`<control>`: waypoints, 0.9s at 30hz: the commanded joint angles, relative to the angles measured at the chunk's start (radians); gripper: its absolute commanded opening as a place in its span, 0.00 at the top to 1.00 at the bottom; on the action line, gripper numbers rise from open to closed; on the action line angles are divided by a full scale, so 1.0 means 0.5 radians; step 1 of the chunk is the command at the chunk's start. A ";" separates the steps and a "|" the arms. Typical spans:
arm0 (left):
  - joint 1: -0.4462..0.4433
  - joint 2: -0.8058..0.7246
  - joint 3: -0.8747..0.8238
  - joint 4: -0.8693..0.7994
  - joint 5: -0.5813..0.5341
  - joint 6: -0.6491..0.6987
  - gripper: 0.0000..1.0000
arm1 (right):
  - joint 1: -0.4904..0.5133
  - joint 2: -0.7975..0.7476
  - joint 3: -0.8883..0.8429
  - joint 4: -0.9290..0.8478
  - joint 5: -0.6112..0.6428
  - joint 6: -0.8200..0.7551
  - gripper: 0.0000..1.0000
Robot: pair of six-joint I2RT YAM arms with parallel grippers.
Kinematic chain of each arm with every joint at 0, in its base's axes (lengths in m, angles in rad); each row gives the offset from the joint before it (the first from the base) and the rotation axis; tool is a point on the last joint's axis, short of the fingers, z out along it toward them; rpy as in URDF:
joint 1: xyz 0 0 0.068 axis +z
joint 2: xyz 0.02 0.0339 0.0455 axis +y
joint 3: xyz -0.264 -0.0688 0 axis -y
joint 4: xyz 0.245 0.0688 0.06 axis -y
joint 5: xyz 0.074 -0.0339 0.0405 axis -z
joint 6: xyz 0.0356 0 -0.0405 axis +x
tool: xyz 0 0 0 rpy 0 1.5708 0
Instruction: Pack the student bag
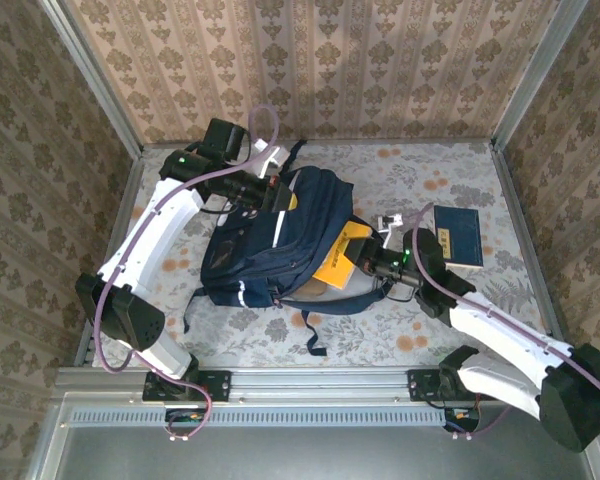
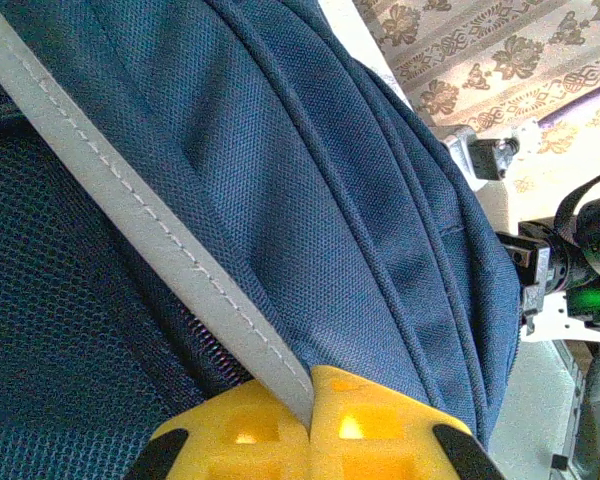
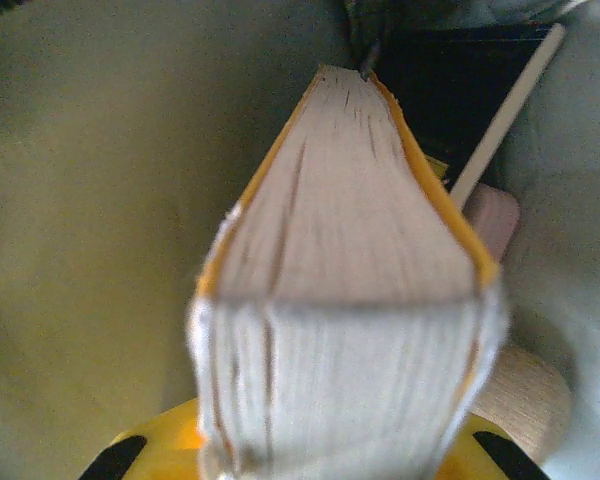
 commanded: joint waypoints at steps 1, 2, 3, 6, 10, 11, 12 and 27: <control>0.010 -0.121 0.043 0.251 0.237 -0.007 1.00 | 0.032 0.028 0.148 0.253 0.093 0.004 1.00; 0.017 -0.123 0.039 0.267 0.259 -0.017 1.00 | 0.039 0.040 0.160 0.230 0.137 -0.003 1.00; 0.023 -0.126 0.031 0.284 0.277 -0.027 1.00 | 0.048 0.059 0.170 0.222 0.171 -0.005 1.00; 0.040 -0.127 0.017 0.338 0.339 -0.065 1.00 | 0.083 0.183 0.223 0.241 0.234 -0.019 1.00; 0.039 -0.128 0.000 0.412 0.395 -0.108 1.00 | 0.152 0.456 0.328 0.279 0.319 0.008 1.00; 0.040 -0.128 -0.003 0.432 0.411 -0.124 1.00 | 0.173 0.531 0.361 0.291 0.340 0.010 1.00; 0.041 -0.130 -0.007 0.449 0.425 -0.131 1.00 | 0.195 0.604 0.395 0.296 0.358 0.013 1.00; 0.124 -0.105 -0.049 0.578 0.515 -0.200 1.00 | 0.535 1.658 1.010 0.670 0.769 0.045 0.55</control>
